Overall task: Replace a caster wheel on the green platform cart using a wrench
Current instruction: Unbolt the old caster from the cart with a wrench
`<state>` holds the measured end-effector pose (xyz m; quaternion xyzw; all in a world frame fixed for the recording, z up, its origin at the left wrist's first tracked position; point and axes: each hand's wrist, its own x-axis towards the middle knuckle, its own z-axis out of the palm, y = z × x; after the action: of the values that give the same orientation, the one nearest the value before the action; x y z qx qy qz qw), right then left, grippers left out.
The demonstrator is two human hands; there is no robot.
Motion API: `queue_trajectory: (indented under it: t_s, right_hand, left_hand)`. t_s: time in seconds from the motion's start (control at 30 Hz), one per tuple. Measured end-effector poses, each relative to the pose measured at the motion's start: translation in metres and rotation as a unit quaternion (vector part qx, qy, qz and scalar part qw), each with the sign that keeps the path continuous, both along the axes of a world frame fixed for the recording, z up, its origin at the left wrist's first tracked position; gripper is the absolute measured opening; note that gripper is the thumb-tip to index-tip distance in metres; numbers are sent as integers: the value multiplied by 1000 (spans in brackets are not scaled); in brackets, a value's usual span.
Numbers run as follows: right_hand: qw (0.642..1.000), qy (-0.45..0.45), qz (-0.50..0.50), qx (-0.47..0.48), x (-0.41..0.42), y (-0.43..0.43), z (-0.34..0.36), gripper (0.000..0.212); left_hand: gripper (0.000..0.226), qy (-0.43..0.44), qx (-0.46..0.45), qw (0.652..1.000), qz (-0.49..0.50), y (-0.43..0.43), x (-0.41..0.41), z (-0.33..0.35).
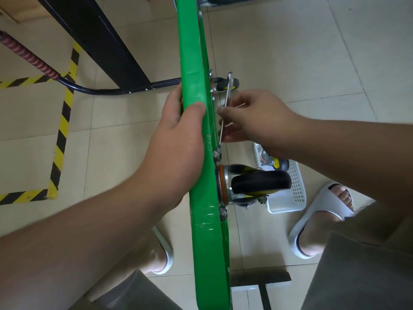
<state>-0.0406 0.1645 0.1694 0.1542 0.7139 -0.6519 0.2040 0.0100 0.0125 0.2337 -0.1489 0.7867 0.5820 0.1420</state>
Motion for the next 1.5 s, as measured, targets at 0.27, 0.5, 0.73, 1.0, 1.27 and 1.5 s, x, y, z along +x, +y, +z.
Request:
queue_trajectory:
  t_s: [0.27, 0.5, 0.73, 1.0, 1.27, 1.5]
  right_hand:
    - [1000, 9, 23, -14, 11, -6, 6, 20]
    - [989, 118, 88, 26, 30, 1, 29, 14]
    - [972, 196, 128, 13, 59, 12, 33, 17]
    - [967, 218, 125, 28, 44, 15, 35, 16]
    - [997, 75, -20, -12, 4, 15, 31, 14]
    - [1000, -3, -16, 1, -1, 12, 14, 24]
  left_hand:
    - [35, 1, 0, 1000, -1, 1, 0, 2]
    - [35, 2, -1, 1000, 0, 2, 0, 1]
    - [37, 8, -19, 1000, -2, 1, 0, -1]
    - [36, 5, -10, 1000, -1, 1, -1, 0]
    - [37, -11, 18, 1000, 5, 1, 1, 3]
    - [38, -10, 10, 1000, 1, 1, 1, 1]
